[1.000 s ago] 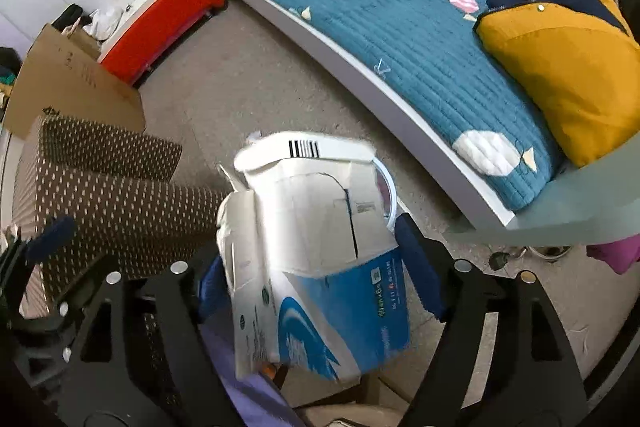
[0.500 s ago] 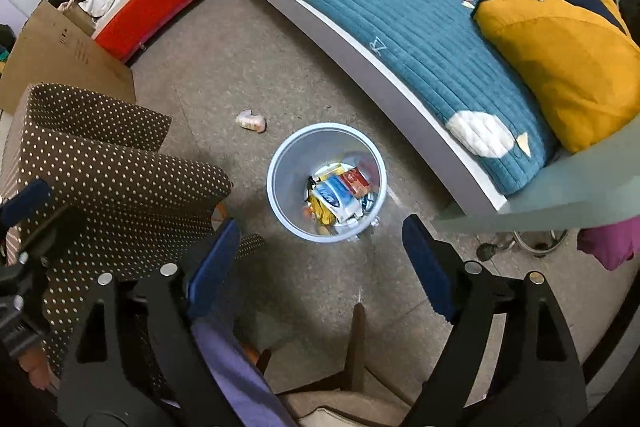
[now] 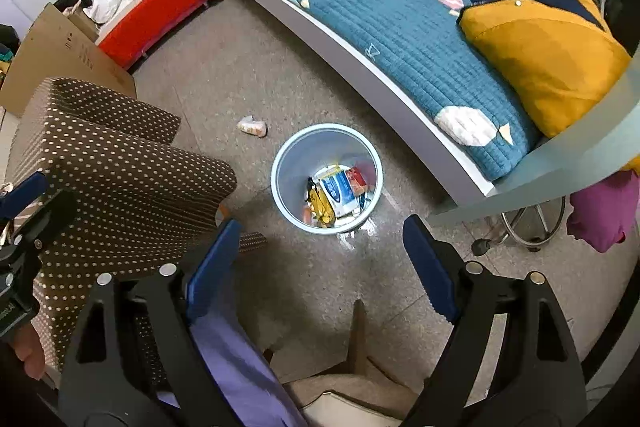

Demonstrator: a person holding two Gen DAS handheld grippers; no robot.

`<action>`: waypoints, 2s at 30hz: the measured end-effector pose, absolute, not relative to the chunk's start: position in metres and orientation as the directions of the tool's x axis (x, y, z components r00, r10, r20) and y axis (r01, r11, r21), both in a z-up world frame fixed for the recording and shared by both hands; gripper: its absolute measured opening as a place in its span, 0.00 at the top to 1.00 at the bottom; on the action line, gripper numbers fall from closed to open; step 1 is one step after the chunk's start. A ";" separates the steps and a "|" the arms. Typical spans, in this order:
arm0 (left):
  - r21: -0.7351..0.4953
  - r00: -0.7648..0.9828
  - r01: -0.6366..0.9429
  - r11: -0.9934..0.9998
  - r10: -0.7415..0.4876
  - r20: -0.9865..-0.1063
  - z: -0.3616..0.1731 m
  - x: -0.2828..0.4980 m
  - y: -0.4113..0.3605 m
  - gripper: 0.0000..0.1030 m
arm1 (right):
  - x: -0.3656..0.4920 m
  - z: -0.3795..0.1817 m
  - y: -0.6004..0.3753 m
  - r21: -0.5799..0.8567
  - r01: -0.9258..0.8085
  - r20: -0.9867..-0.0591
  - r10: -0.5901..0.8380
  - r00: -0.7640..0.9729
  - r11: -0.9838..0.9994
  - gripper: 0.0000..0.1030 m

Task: Collect trash
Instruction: 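Move both tools back to the table toward the white paper bag, then grasp the white paper bag with the right tool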

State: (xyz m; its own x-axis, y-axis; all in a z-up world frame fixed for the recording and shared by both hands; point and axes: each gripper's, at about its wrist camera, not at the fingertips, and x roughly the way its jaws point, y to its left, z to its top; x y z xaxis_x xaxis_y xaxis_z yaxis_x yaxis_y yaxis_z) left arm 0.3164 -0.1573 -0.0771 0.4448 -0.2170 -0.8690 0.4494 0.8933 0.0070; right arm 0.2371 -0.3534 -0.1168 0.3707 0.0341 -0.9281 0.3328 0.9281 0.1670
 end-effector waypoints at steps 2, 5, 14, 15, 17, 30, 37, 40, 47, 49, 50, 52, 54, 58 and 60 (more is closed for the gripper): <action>0.010 0.455 0.448 0.894 -0.219 -0.863 -0.071 0.312 -0.151 0.21 | 0.234 -0.107 -0.347 0.166 0.325 -0.920 0.028 0.391 0.931 0.19; 0.010 0.467 0.443 0.897 -0.221 -0.856 -0.060 0.306 -0.138 0.19 | 0.231 -0.091 -0.334 0.164 0.315 -0.905 0.016 0.425 0.935 0.18; 0.010 0.535 0.378 0.926 -0.210 -0.818 -0.030 0.293 -0.078 0.18 | 0.231 -0.039 -0.268 0.154 0.189 -0.845 0.030 0.534 0.970 0.16; 0.009 0.545 0.362 0.932 -0.204 -0.813 -0.027 0.292 -0.067 0.18 | 0.233 -0.035 -0.259 0.150 0.170 -0.841 0.036 0.539 0.974 0.16; 0.009 0.560 0.335 0.942 -0.191 -0.806 -0.023 0.291 -0.050 0.18 | 0.238 -0.028 -0.240 0.142 0.127 -0.836 0.051 0.546 0.982 0.16; 0.012 0.605 0.083 0.997 -0.041 -0.795 -0.015 0.292 0.089 0.14 | 0.273 -0.024 -0.113 0.122 -0.117 -0.843 0.166 0.512 0.986 0.16; -0.017 0.592 -0.054 0.998 0.018 -0.806 -0.020 0.290 0.166 0.14 | 0.292 -0.036 -0.043 0.158 -0.243 -0.860 0.254 0.441 0.957 0.15; -0.031 0.588 -0.096 0.995 0.032 -0.808 -0.022 0.288 0.196 0.14 | 0.303 -0.042 -0.008 0.173 -0.295 -0.869 0.286 0.403 0.940 0.15; -0.089 0.566 -0.178 0.980 0.028 -0.824 -0.034 0.291 0.257 0.14 | 0.329 -0.055 0.052 0.313 -0.364 -0.844 0.432 0.317 0.877 0.15; -0.123 0.576 -0.151 0.981 -0.014 -0.817 -0.040 0.297 0.272 0.14 | 0.337 -0.059 0.067 0.362 -0.391 -0.822 0.487 0.294 0.846 0.16; -0.139 0.573 -0.135 0.981 -0.037 -0.819 -0.045 0.302 0.277 0.14 | 0.342 -0.062 0.075 0.380 -0.409 -0.813 0.511 0.280 0.830 0.16; -0.154 0.541 -0.163 0.974 -0.043 -0.840 -0.058 0.314 0.291 0.14 | 0.353 -0.072 0.087 0.375 -0.395 -0.827 0.495 0.266 0.839 0.16; -0.170 0.525 -0.178 0.969 -0.053 -0.850 -0.070 0.322 0.302 0.14 | 0.355 -0.069 0.096 0.400 -0.422 -0.792 0.539 0.288 0.814 0.20; -0.218 0.526 -0.133 0.967 -0.118 -0.842 -0.080 0.328 0.305 0.14 | 0.357 -0.069 0.113 0.522 -0.455 -0.733 0.652 0.194 0.722 0.47; -0.233 0.530 -0.108 0.967 -0.142 -0.836 -0.081 0.329 0.304 0.14 | 0.357 -0.067 0.120 0.526 -0.452 -0.729 0.656 0.197 0.720 0.50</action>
State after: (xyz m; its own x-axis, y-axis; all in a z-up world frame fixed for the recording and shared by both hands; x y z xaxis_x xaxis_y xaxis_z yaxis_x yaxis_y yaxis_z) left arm 0.3288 0.3044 -0.0813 0.5302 -0.1420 -0.8359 -0.1079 0.9666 -0.2326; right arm 0.3567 0.1195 -0.0670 0.1970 0.6558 -0.7288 -0.4520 0.7204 0.5260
